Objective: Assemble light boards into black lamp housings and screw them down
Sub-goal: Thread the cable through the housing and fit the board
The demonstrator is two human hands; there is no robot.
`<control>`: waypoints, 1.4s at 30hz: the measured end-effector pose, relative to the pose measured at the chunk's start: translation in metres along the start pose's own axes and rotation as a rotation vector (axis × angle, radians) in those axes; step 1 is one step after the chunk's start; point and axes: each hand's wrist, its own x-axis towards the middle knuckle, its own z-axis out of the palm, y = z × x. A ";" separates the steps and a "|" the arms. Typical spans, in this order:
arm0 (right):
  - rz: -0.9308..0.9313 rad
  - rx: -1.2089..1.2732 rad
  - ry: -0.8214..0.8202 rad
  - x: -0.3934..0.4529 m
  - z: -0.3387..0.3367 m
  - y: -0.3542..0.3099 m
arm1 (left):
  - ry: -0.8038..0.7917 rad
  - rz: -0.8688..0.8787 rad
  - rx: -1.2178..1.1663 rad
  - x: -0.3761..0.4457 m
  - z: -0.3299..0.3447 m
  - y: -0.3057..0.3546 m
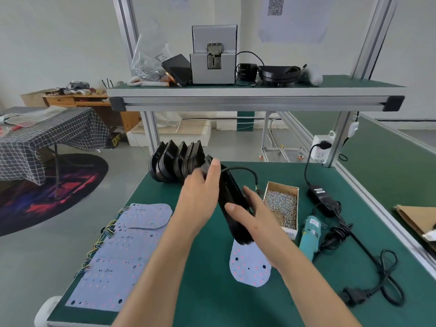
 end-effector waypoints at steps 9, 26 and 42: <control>-0.126 -0.227 0.415 0.015 -0.029 0.043 | 0.083 -0.057 -0.445 -0.007 -0.001 -0.028; 0.053 -0.078 0.236 0.092 -0.057 0.066 | 0.111 0.076 -0.192 -0.024 -0.034 -0.028; -0.446 -0.694 0.053 -0.004 -0.031 -0.043 | 0.000 0.279 0.090 -0.026 -0.030 -0.007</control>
